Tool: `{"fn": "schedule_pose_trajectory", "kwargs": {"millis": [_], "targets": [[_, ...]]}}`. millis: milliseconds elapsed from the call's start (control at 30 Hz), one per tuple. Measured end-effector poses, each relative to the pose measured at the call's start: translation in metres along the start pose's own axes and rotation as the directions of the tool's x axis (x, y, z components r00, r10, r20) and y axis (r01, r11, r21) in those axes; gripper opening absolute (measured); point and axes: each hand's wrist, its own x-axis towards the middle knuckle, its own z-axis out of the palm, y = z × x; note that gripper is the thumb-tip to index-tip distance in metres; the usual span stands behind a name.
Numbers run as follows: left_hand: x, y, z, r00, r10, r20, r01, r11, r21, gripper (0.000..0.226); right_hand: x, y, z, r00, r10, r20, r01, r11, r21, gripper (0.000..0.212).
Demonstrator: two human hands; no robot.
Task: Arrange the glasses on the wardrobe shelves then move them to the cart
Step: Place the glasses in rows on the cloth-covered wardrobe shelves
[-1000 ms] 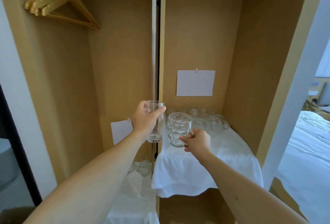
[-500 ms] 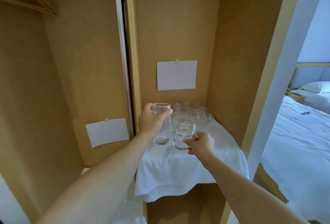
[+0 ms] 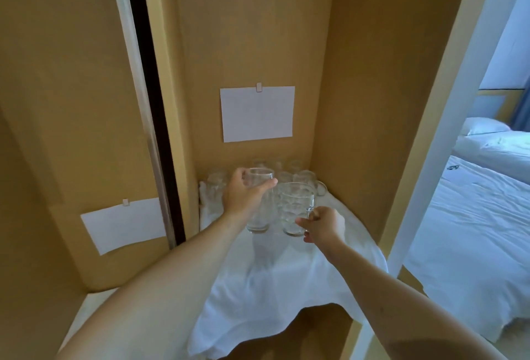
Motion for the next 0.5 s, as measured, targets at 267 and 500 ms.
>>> {"fn": "schedule_pose_trajectory", "kwargs": {"millis": [267, 500], "targets": [[0.023, -0.027, 0.036, 0.997, -0.029, 0.078, 0.022, 0.995, 0.093, 0.075, 0.041, 0.029, 0.012, 0.992, 0.111, -0.055, -0.11, 0.994, 0.013, 0.047], [0.037, -0.053, 0.073, 0.992, -0.093, 0.089, 0.079, 0.986, 0.147, 0.076, 0.076, 0.059, 0.01, 0.987, 0.16, -0.009, -0.161, 0.987, -0.026, 0.043]]}}
